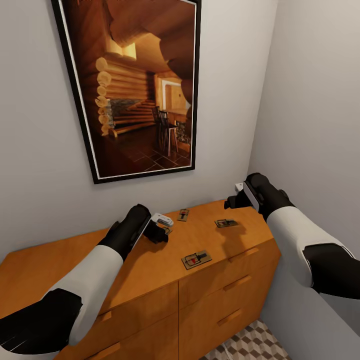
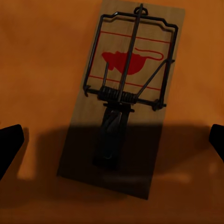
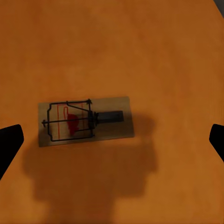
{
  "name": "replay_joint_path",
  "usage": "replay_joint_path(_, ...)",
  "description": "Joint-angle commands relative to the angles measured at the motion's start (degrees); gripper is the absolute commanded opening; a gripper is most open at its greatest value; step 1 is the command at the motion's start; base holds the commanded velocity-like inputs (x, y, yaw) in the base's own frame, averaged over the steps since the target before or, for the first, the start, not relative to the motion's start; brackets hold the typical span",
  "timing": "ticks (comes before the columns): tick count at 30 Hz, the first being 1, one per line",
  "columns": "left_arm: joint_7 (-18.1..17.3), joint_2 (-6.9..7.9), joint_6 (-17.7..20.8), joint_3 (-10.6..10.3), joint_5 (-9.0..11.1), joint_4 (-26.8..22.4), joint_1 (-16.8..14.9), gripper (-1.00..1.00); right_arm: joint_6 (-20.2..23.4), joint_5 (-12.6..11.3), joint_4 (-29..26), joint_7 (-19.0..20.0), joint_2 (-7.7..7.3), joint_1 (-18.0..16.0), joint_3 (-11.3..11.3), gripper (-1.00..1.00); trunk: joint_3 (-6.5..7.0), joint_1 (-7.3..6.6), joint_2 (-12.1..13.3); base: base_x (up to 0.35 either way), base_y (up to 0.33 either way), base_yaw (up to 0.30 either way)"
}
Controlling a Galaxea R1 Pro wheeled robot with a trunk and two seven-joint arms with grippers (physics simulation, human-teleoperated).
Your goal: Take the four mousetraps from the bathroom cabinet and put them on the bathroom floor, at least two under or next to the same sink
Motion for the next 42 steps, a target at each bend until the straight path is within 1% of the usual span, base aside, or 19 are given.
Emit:
replay_joint_path(1, -0.52, 0.02, 0.15, -0.09, -1.05, 4.41, -0.01, 1.0, 0.22, 0.31, -0.06, 0.46, -0.07, -0.04, 0.38, 1.0, -0.08, 0.0, -0.03, 0.0, 0.0, 0.0)
replay_joint_path(2, -0.52, 0.03, 0.15, -0.1, -1.05, 4.45, -0.02, 1.0, 0.22, 0.31, -0.07, 0.46, -0.07, -0.04, 0.38, 1.0, -0.08, 0.0, -0.03, 0.0, 0.0, 0.0)
replay_joint_path(3, -0.52, 0.04, 0.15, -0.1, -1.03, 4.5, -0.02, -1.0, 0.22, 0.32, -0.07, 0.46, -0.07, -0.04, 0.39, 1.0, -0.08, 0.0, -0.03, 0.0, 0.0, 0.0)
replay_joint_path(23, -0.52, 0.07, 0.15, -0.2, -1.02, 4.7, -0.03, -1.0, 0.22, 0.32, -0.1, 0.5, -0.08, -0.04, 0.32, 1.0, -0.08, 0.0, -0.03, 0.0, 0.0, 0.0)
replay_joint_path(28, -0.56, -0.07, 0.15, -0.14, -0.99, 3.96, -0.03, -1.0, 0.22, 0.28, -0.11, 0.48, -0.08, -0.04, 0.32, 1.0, -0.08, 0.0, -0.03, 0.0, 0.0, 0.0)
replay_joint_path(30, -0.59, -0.2, 0.15, -0.13, -1.1, 2.96, -0.03, -1.0, 0.22, 0.28, -0.12, 0.47, -0.08, -0.04, 0.32, 1.0, -0.08, 0.0, -0.03, 0.0, 0.0, 0.0)
replay_joint_path(33, -0.6, -0.26, 0.15, -0.04, -1.09, -2.48, -0.02, -1.0, 0.22, 0.28, -0.16, 0.46, -0.08, -0.04, 0.26, 1.0, -0.08, 0.0, -0.03, 0.0, 0.0, 0.0)
replay_joint_path(37, -0.62, -0.19, 0.15, 0.1, -1.03, -7.18, -0.05, -1.0, 0.22, 0.33, -0.43, 0.47, -0.08, -0.04, 0.27, 1.0, -0.08, 0.0, -0.03, 0.0, 0.0, 0.0)
replay_joint_path(42, -0.65, -0.12, 0.15, 0.21, -1.04, -8.95, -0.07, -1.0, 0.22, 0.44, -0.67, 0.53, -0.08, -0.04, 0.36, 1.0, -0.08, 0.0, -0.03, 0.0, 0.0, 0.0)
